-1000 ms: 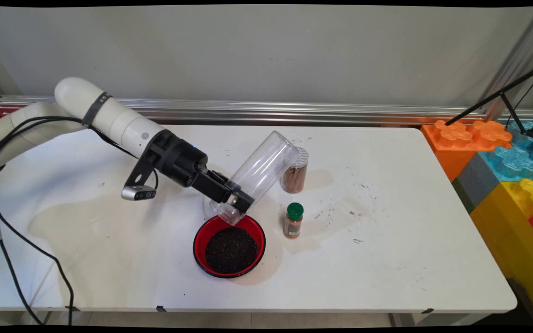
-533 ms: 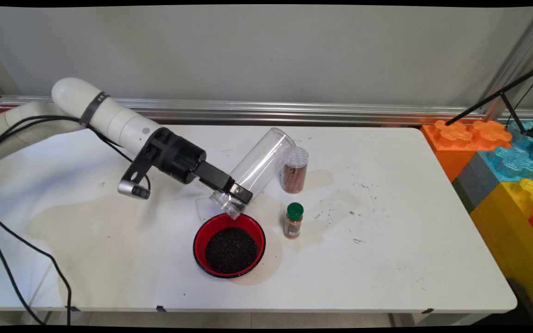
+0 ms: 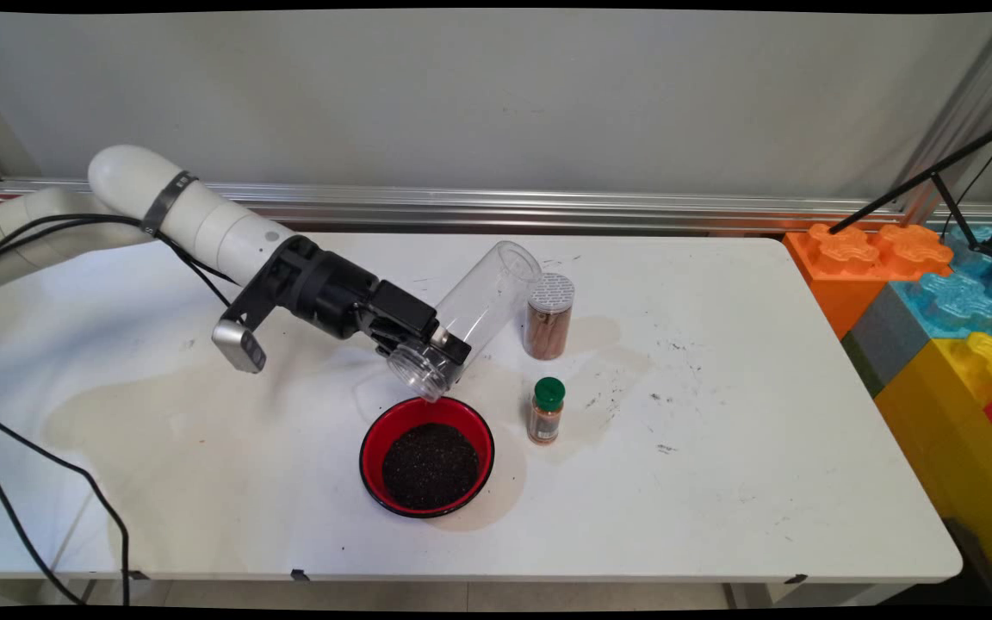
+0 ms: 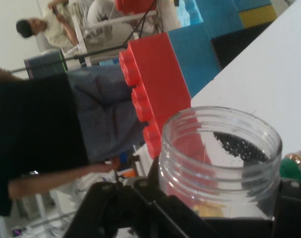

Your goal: Pour the black seasoning powder in the red bowl

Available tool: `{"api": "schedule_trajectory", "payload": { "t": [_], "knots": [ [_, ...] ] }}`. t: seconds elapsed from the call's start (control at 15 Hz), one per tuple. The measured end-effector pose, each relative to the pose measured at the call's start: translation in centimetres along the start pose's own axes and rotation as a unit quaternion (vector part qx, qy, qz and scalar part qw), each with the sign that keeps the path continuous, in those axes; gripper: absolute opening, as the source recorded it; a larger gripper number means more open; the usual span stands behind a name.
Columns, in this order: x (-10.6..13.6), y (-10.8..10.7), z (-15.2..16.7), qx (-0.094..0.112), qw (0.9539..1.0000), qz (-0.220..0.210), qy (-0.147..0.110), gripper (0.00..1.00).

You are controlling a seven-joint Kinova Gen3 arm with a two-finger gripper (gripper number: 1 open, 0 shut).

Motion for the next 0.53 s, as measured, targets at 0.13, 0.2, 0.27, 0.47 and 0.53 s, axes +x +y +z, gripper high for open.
{"api": "schedule_trajectory", "payload": {
  "t": [0.13,0.2,0.27,0.47,0.53],
  "knots": [
    [0.03,0.07,-0.17,-0.001,0.9994,-0.034,-0.005,0.00],
    [0.03,0.12,-0.25,-0.002,0.9986,-0.052,-0.008,0.00],
    [0.03,0.17,-0.34,-0.003,0.9975,-0.070,-0.011,0.00],
    [-0.06,0.30,-0.56,-0.004,0.9929,-0.117,-0.020,0.00],
    [-0.11,0.34,-0.64,-0.004,0.9906,-0.134,-0.024,0.00]
  ]
}}
